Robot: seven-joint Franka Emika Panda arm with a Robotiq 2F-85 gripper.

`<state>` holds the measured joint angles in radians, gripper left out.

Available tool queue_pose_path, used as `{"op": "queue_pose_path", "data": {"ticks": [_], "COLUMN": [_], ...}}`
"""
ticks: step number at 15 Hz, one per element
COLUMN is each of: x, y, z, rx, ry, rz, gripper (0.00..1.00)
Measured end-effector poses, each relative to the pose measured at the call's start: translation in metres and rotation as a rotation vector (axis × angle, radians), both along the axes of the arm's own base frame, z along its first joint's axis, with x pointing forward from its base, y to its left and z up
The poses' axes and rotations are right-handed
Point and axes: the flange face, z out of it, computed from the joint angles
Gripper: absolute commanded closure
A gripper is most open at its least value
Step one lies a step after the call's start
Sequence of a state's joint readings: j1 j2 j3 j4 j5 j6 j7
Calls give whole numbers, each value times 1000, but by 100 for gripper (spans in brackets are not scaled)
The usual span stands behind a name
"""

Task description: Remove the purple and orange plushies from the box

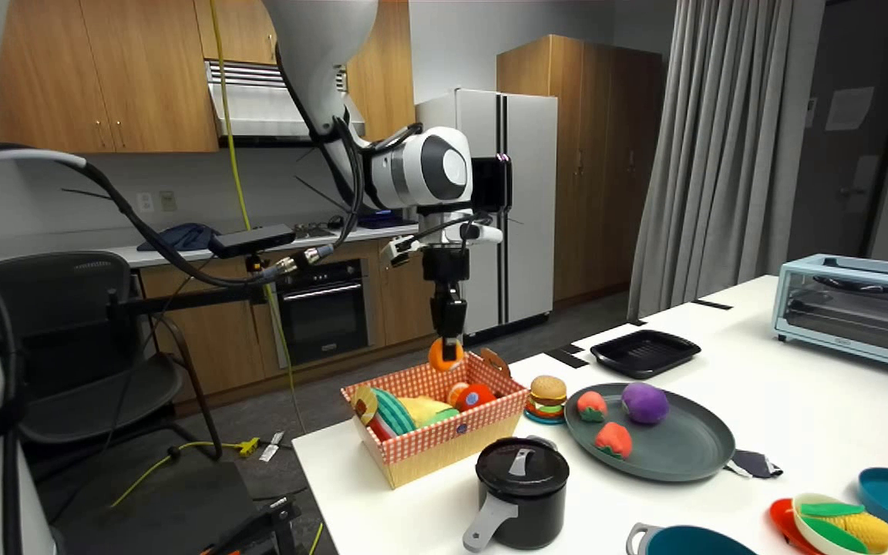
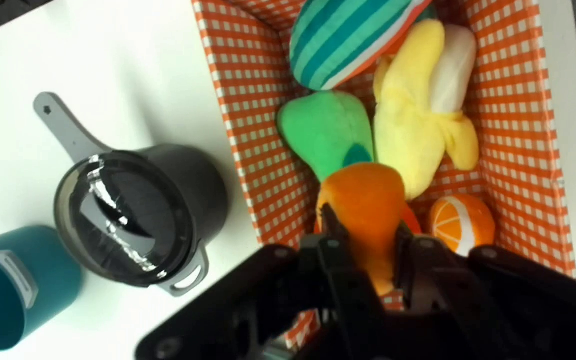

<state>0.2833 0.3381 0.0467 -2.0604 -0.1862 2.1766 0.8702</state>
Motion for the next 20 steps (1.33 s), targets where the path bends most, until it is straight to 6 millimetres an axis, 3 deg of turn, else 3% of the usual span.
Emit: {"op": "queue_pose_path", "data": {"ticks": [5, 7, 15, 20], "x": [16, 21, 39, 66], "y": [-17, -21, -37, -54], "z": [19, 35, 146, 197], "rx": [2, 25, 139, 220], "ry": [-55, -91, -258, -314], "rz": [6, 24, 50, 22], "gripper": [94, 94, 94, 94]}}
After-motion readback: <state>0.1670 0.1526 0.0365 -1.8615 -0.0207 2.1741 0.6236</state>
